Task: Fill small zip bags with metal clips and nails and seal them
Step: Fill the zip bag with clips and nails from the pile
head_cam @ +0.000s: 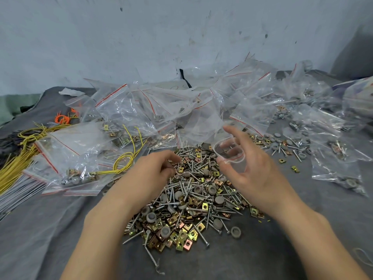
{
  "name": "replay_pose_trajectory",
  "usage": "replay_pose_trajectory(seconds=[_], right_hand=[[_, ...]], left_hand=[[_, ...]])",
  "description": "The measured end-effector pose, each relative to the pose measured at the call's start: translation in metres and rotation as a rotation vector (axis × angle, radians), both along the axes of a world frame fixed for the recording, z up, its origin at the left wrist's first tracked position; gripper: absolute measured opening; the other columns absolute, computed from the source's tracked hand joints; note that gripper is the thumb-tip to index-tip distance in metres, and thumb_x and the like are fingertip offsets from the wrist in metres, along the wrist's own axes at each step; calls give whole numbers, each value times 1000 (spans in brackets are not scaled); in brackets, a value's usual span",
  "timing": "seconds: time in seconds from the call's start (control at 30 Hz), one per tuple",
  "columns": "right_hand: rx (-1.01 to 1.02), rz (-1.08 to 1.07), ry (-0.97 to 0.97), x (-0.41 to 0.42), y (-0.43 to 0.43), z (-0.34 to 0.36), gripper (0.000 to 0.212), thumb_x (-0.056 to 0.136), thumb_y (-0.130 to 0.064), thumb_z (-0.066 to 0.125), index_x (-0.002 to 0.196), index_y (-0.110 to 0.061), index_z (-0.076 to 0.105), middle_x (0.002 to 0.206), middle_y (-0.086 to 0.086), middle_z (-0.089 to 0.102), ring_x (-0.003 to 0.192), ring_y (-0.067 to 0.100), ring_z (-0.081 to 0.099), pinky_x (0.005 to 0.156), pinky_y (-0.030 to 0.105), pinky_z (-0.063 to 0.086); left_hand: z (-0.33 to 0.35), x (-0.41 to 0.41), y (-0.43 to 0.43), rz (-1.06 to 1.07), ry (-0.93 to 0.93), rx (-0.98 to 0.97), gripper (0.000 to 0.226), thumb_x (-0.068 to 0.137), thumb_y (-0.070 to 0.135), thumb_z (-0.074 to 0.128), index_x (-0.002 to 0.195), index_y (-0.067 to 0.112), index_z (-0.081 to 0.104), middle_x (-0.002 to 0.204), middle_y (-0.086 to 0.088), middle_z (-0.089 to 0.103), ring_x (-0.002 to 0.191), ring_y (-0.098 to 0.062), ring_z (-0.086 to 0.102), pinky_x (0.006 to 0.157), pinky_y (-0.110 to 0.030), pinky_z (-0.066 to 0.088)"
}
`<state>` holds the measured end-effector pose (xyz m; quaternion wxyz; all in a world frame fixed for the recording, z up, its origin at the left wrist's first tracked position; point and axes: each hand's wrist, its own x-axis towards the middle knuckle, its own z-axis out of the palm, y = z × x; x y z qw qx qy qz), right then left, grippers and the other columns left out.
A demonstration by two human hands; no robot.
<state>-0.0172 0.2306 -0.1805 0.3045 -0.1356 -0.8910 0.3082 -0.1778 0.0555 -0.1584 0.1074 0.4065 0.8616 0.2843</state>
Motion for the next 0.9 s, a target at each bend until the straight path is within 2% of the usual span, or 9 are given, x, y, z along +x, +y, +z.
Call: replay_pose_trajectory(seconds=[0.13, 0.2, 0.27, 0.37, 0.43, 0.57, 0.7, 0.83, 0.9], right_hand=[[16, 6, -25, 0, -2, 1, 60, 90, -57, 49, 145, -42, 30, 123, -17, 59, 109, 0, 57, 101, 46, 47], [21, 5, -31, 1, -3, 1, 61, 90, -58, 49, 145, -42, 30, 122, -19, 59, 109, -2, 56, 101, 44, 47], [24, 0, -34, 1, -4, 2, 60, 90, -57, 50, 145, -42, 30, 120, -21, 59, 109, -3, 56, 100, 42, 47], [23, -4, -41, 1, -5, 3, 61, 90, -53, 53, 146, -41, 31, 118, -22, 59, 109, -4, 56, 100, 40, 47], [26, -6, -41, 2, -5, 3, 61, 90, -54, 53, 146, -41, 31, 117, -23, 59, 108, -5, 56, 100, 39, 46], [30, -10, -47, 2, -5, 3, 61, 91, -54, 53, 146, -42, 30, 117, -23, 59, 109, -7, 54, 99, 36, 45], [32, -10, -53, 2, -4, 2, 62, 90, -54, 53, 146, -42, 30, 117, -25, 58, 109, -11, 52, 99, 33, 45], [23, -11, -58, 2, -4, 3, 62, 89, -61, 46, 146, -46, 28, 119, -26, 57, 111, -9, 52, 102, 35, 44], [23, -12, -57, 2, -5, 3, 62, 88, -62, 46, 145, -46, 28, 120, -25, 57, 111, -6, 53, 103, 38, 45]], left_hand=[[8, 0, -5, 8, -44, 134, 29, 96, 8, 57, 109, 34, 64, 87, 14, 70, 81, -8, 65, 68, -25, 53], [13, 1, -5, 30, -66, 248, 27, 95, 9, 60, 108, 32, 65, 85, 12, 71, 80, -8, 66, 73, -29, 53], [16, 2, -4, 63, -156, 382, 26, 94, 9, 62, 108, 31, 66, 85, 6, 74, 75, -9, 66, 72, -28, 52], [20, 7, -2, 99, -420, 590, 22, 93, 5, 63, 106, 22, 68, 86, -4, 74, 74, -11, 71, 69, -20, 55], [20, 10, 1, 112, -607, 695, 19, 93, 3, 63, 107, 15, 68, 82, -7, 72, 76, -14, 72, 69, -21, 58], [20, 10, 5, 150, -836, 799, 19, 88, 7, 66, 107, 10, 67, 78, -8, 72, 77, -18, 73, 69, -23, 58], [21, 10, 8, 174, -1062, 889, 28, 75, 15, 69, 102, 9, 65, 72, -4, 70, 68, -13, 71, 61, -21, 57], [23, 13, 13, 110, -1471, 1021, 17, 79, 9, 65, 97, 7, 65, 79, -6, 67, 67, -10, 67, 57, -20, 56], [24, 15, 15, 111, -1605, 1093, 17, 80, 5, 64, 98, 5, 66, 84, -9, 65, 68, -12, 67, 57, -21, 56]])
